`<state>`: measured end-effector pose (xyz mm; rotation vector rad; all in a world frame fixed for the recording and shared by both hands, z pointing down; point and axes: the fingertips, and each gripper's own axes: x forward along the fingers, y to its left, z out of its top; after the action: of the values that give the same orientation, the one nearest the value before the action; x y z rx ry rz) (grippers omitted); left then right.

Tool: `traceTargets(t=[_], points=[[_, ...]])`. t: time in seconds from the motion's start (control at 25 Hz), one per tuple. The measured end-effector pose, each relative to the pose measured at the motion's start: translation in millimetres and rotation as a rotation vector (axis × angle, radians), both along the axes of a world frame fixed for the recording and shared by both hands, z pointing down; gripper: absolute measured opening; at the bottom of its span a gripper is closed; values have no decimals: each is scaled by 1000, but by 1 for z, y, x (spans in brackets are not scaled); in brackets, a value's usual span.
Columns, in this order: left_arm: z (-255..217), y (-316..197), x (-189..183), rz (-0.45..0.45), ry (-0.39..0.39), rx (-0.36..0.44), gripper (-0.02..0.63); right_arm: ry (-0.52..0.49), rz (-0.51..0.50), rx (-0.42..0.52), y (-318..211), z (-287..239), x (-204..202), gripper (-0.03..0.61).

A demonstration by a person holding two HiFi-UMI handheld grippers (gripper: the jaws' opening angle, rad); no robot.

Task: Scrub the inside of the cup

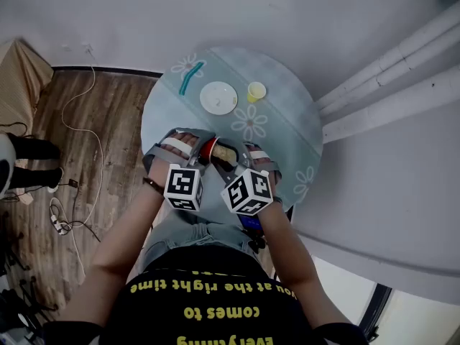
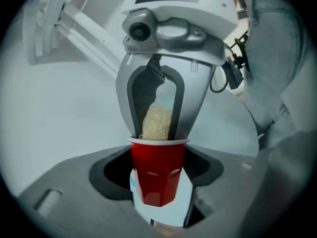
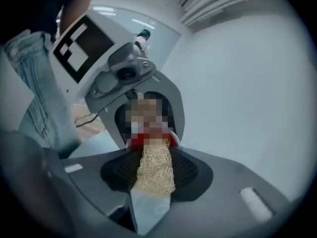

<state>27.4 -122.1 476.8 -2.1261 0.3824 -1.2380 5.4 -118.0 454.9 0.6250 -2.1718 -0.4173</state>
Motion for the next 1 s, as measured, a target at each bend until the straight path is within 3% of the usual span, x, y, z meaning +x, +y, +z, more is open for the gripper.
traceTargets(t=[0.12, 0.2, 0.6, 0.8, 0.88, 1.0], points=[[1, 2, -1, 8, -10, -25, 310, 80, -48, 70, 4, 3, -1, 160], [1, 2, -2, 12, -21, -9, 310, 54, -39, 43, 4, 4, -1, 160], [-16, 1, 2, 60, -72, 194, 310, -340, 94, -320, 2, -5, 3, 160], [-17, 5, 4, 58, -37, 204, 310, -545, 126, -489, 2, -19, 5, 160], [-32, 4, 9, 72, -1, 236, 310, -605, 135, -527, 1, -24, 7, 160], [-32, 1, 9, 63, 31, 216, 310, -589, 142, -469, -1, -28, 12, 161]])
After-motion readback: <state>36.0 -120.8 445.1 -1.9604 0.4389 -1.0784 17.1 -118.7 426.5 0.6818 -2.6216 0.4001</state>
